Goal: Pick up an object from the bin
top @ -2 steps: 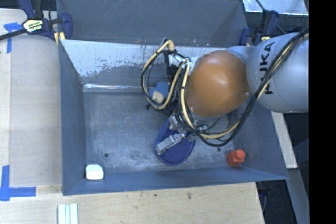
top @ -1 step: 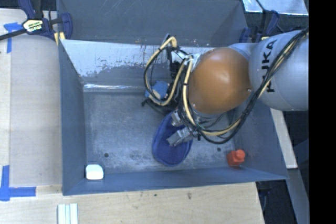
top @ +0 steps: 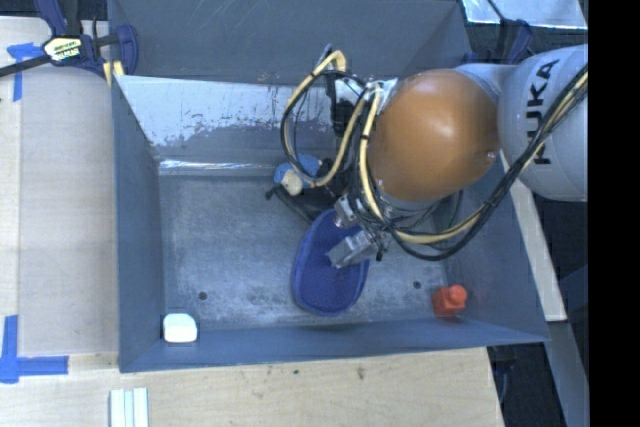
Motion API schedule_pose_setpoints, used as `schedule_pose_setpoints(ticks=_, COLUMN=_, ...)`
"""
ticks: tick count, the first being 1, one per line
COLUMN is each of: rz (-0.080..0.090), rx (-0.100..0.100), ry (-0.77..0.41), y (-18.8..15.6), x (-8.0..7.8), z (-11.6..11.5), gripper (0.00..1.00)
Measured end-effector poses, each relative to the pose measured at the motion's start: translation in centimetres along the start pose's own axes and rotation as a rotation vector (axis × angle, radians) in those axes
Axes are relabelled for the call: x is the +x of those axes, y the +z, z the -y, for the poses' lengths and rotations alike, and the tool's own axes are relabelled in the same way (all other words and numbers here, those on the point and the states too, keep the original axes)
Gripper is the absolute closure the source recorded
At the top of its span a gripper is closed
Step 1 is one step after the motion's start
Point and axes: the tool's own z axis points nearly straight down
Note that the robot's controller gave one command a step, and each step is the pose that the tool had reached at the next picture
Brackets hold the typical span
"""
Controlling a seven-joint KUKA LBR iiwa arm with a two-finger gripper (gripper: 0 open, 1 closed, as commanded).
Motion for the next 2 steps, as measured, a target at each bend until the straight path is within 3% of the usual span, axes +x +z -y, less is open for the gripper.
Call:
schedule_pose_setpoints(ticks=1, rz=-0.001, rx=0.002, ry=0.001, y=-6.28, x=0.00, z=0.20, gripper=1.00)
schedule_pose_setpoints(ticks=2, rz=0.002, rx=-0.001, ry=0.004, y=-6.79, x=-0.01, z=0.27, gripper=1.00)
